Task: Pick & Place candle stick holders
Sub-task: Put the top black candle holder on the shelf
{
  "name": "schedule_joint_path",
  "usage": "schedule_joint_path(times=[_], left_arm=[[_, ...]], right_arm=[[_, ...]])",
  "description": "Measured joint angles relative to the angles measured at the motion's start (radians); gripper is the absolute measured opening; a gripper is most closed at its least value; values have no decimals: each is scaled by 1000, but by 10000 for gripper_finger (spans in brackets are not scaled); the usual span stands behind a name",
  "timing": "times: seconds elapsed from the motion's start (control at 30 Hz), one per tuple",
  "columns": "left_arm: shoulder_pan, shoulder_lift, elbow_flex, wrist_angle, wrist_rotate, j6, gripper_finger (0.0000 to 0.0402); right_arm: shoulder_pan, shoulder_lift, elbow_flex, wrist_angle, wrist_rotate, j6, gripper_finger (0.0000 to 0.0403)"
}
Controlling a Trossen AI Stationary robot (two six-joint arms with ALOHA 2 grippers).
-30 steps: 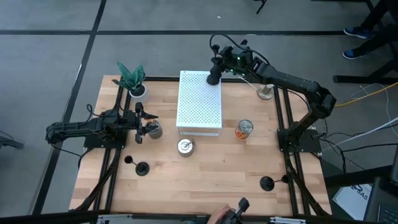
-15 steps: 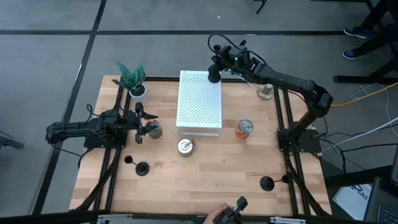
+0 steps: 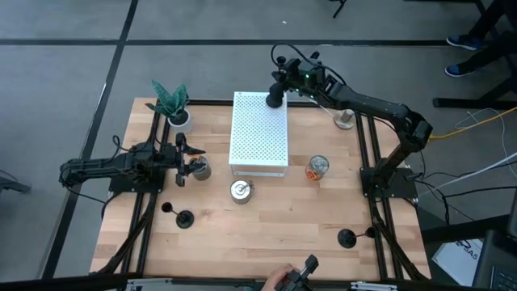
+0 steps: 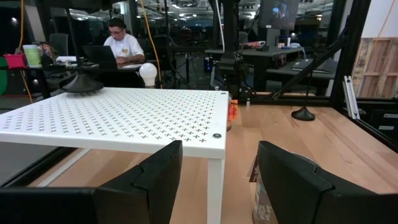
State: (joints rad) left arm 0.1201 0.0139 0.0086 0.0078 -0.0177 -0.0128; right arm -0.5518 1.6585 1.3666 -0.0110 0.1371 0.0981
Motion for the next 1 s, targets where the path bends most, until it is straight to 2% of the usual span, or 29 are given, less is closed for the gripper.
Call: schedule_joint_path(times=[0.33, 0.7, 1.0], left_arm=[[0, 0, 0, 0, 0, 0, 207], [0, 0, 0, 0, 0, 0, 207], [0, 0, 0, 0, 0, 0, 207]], right_arm=[[0, 0, 0, 0, 0, 3, 19], [0, 0, 0, 1, 1, -1, 75], [0, 0, 0, -1, 1, -1, 85]])
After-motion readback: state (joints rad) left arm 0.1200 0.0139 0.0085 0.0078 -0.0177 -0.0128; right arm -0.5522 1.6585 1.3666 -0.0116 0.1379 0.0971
